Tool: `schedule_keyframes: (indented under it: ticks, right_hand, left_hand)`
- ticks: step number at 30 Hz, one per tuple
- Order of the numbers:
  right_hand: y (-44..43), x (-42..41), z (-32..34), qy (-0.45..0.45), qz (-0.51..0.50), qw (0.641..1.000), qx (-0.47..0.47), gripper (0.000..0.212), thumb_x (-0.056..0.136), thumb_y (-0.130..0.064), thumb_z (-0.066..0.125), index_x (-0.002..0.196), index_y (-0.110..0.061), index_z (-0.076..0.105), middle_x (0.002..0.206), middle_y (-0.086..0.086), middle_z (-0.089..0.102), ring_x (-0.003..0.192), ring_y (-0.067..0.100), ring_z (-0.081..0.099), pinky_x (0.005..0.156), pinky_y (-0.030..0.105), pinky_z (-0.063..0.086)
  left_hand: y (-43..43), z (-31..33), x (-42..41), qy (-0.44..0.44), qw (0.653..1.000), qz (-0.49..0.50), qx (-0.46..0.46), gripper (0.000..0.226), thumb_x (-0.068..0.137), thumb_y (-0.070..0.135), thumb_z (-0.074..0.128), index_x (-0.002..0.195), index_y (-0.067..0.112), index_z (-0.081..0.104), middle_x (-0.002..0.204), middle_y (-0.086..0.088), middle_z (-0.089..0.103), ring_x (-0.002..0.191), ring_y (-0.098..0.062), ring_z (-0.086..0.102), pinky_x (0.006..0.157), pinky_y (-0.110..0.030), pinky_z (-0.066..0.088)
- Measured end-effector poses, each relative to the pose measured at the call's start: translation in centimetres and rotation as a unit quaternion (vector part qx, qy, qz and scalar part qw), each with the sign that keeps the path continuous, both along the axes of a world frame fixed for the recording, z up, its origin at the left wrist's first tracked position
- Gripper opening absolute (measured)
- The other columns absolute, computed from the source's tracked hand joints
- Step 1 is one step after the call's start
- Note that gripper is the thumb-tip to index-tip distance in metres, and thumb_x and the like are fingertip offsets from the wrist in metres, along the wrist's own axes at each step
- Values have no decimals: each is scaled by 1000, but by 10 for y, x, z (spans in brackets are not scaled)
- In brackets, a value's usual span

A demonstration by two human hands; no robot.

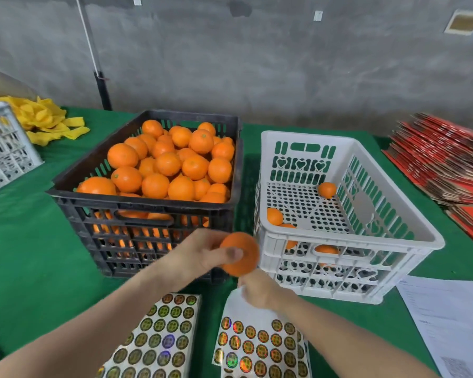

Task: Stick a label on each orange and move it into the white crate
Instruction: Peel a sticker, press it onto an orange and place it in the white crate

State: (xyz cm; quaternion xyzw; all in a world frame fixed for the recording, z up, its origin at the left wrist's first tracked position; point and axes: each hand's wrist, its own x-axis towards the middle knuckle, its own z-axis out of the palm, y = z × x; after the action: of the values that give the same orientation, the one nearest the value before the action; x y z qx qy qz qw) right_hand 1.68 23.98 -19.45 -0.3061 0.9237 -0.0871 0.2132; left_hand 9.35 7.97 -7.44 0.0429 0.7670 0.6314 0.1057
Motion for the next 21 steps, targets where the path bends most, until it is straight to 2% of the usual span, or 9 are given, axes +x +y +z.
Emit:
schedule_keyframes:
  ticks: [2,5,8,10,12,15,18,19,21]
  right_hand:
    - [5,2,11,-7,30,999,-22,25,91,-2,44,111,0,59,108,19,63,103,32,58,91,38,47]
    - [15,5,35,-10,68,995,-75,18,91,-2,48,103,-4,61,103,15,65,96,26,59,82,30,45]
    - [22,8,50,-7,58,990,-132,23,91,-6,54,114,-10,59,104,8,64,87,14,56,70,18,39]
    - [25,10,54,-12,16,989,-147,32,90,-10,60,121,-12,52,86,5,60,74,12,53,65,22,41]
    - [30,11,56,-18,-18,986,-162,35,89,-10,62,121,-13,48,76,-3,51,67,8,50,67,24,44]
    - [35,15,61,-37,-42,981,-186,35,88,-8,62,118,-13,46,83,-2,50,67,7,49,69,28,46]
    - [36,26,65,60,-92,958,-266,23,86,-7,62,103,-14,48,96,2,52,68,3,44,65,18,38]
    - [37,32,65,89,-116,942,-303,17,86,-4,60,93,-16,50,92,2,54,66,1,43,63,16,36]
    - [38,47,63,80,-139,919,-361,25,85,1,57,76,-22,52,77,-1,56,60,0,46,60,14,36]
  left_hand:
    - [0,-21,10,-66,998,15,11,76,53,58,71,106,3,67,103,-15,70,101,-29,62,107,-47,37]
    - [-3,-48,17,-179,982,0,58,108,33,63,85,120,7,56,122,-14,63,118,-28,55,111,-42,33]
    - [3,-59,19,-250,960,-40,123,123,27,57,93,128,3,49,129,-17,58,116,-30,57,98,-38,48]
    - [7,-62,18,-259,954,-65,137,118,30,57,93,127,5,50,127,-16,57,112,-29,59,89,-34,52]
    - [9,-64,16,-252,954,-87,138,111,34,59,92,124,7,53,122,-13,61,109,-25,62,88,-32,52]
    - [13,-62,14,-254,949,-102,158,104,37,57,91,122,9,57,113,-8,65,102,-22,64,86,-31,52]
    - [17,-60,9,-266,943,-69,188,111,34,54,92,129,11,54,115,-13,60,94,-22,62,79,-31,53]
    - [17,-60,7,-272,939,-50,203,112,32,51,93,129,10,53,115,-15,59,93,-24,62,79,-32,54]
    - [15,-60,4,-286,930,-19,229,112,35,44,93,132,7,50,121,-21,58,96,-28,59,86,-38,51]
